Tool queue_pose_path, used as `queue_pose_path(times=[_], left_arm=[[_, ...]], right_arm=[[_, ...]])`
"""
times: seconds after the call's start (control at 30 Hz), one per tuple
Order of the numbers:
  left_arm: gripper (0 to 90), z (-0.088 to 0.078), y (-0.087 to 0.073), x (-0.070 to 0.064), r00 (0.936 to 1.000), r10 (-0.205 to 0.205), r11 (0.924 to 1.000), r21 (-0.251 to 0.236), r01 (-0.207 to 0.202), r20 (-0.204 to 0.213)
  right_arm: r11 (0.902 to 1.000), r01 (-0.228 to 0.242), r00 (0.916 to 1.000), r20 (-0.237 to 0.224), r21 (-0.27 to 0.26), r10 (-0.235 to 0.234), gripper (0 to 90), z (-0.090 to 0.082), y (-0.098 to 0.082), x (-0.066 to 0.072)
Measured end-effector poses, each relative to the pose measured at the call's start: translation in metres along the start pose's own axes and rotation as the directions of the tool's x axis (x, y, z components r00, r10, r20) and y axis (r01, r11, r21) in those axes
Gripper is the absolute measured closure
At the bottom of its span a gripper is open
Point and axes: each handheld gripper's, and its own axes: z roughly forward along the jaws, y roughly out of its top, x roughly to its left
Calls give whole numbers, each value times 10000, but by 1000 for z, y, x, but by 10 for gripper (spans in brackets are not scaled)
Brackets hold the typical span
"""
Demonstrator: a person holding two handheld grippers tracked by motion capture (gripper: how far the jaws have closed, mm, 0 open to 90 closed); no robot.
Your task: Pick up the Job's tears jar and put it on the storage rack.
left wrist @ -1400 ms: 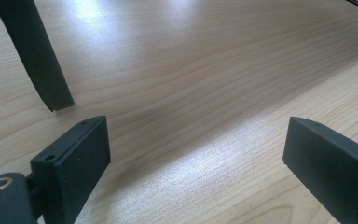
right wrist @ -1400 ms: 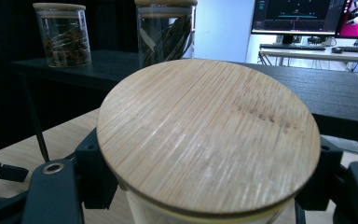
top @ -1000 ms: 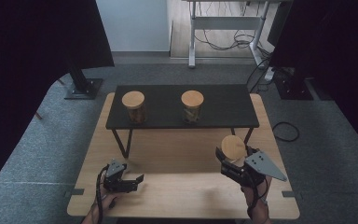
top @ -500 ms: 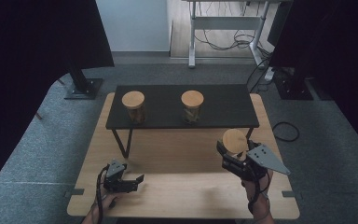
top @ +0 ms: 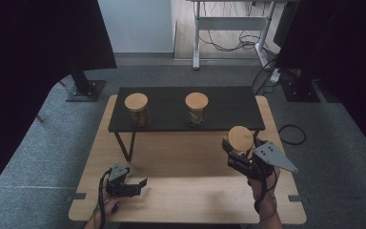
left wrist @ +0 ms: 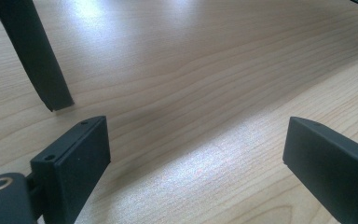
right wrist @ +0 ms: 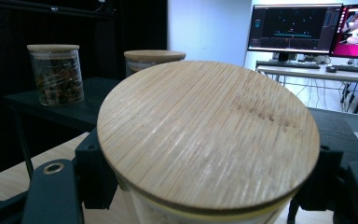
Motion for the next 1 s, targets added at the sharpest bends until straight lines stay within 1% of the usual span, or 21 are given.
queue_pose_path(times=[0.27,0.57,1.0], left_arm=[[68,0,0,0,10000,0,10000,6,0,0],[68,0,0,0,10000,9,10000,29,-9,11],[68,0,0,0,10000,-30,10000,8,30,6]], right_arm=[[10000,34,10000,-25,-82,-34,248,4,5,0],[9999,112,9999,47,-113,-111,248,9,9,-3],[9997,149,9998,112,-167,-148,248,19,14,-11]])
